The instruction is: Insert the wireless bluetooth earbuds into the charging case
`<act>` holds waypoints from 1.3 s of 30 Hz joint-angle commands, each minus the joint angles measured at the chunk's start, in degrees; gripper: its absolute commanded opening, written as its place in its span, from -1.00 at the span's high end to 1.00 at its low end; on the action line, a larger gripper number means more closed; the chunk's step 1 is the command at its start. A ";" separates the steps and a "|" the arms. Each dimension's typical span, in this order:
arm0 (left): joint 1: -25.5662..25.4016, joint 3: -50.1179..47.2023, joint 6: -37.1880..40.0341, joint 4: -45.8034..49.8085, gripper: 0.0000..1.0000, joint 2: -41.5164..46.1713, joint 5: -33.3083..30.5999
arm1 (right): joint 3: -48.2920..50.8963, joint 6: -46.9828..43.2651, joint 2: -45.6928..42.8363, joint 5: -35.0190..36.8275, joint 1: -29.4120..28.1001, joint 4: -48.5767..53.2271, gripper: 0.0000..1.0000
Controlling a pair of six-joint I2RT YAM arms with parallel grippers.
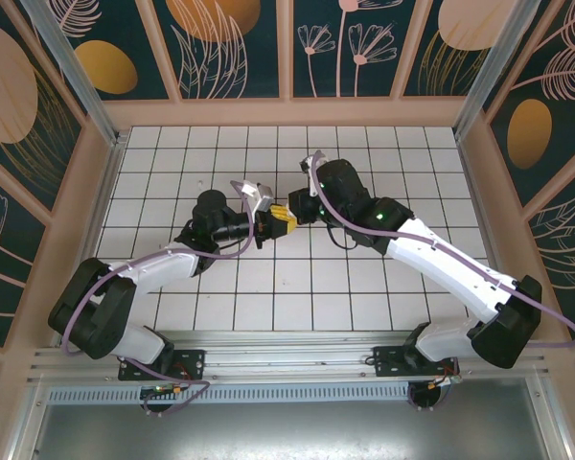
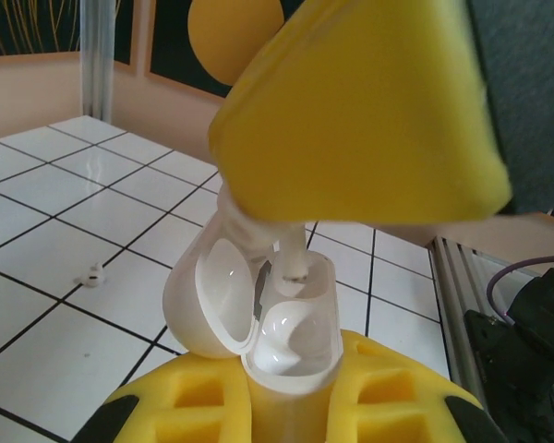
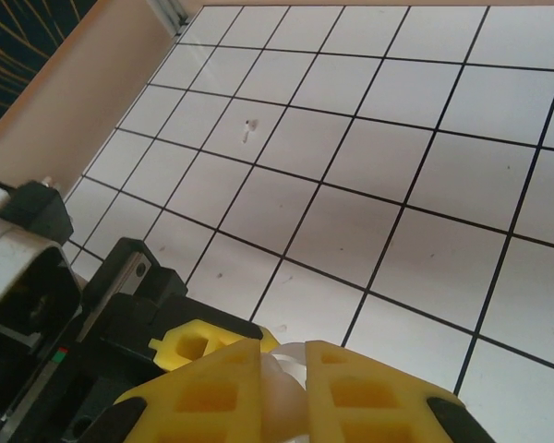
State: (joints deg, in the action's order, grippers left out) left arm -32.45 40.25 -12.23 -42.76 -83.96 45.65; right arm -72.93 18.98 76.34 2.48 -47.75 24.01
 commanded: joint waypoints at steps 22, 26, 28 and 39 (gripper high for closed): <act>-0.42 3.07 1.15 -3.83 1.00 -0.21 5.07 | 3.81 -7.17 -5.49 -5.82 0.72 -0.22 0.80; -0.42 3.29 1.54 -3.56 1.00 -0.24 5.07 | 3.61 -7.79 -5.54 -6.08 0.81 0.59 0.80; -0.35 3.40 1.68 -3.38 1.00 -0.29 5.15 | 3.61 -8.08 -5.67 -6.16 0.81 0.69 0.80; -0.40 3.87 1.35 -3.61 1.00 0.45 5.20 | 5.48 -10.28 -5.69 -6.92 0.72 1.30 0.77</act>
State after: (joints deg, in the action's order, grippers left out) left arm -32.60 42.13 -11.97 -43.44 -84.23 49.78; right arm -69.25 10.11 72.07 -2.74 -47.22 23.88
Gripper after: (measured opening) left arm 0.138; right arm 0.116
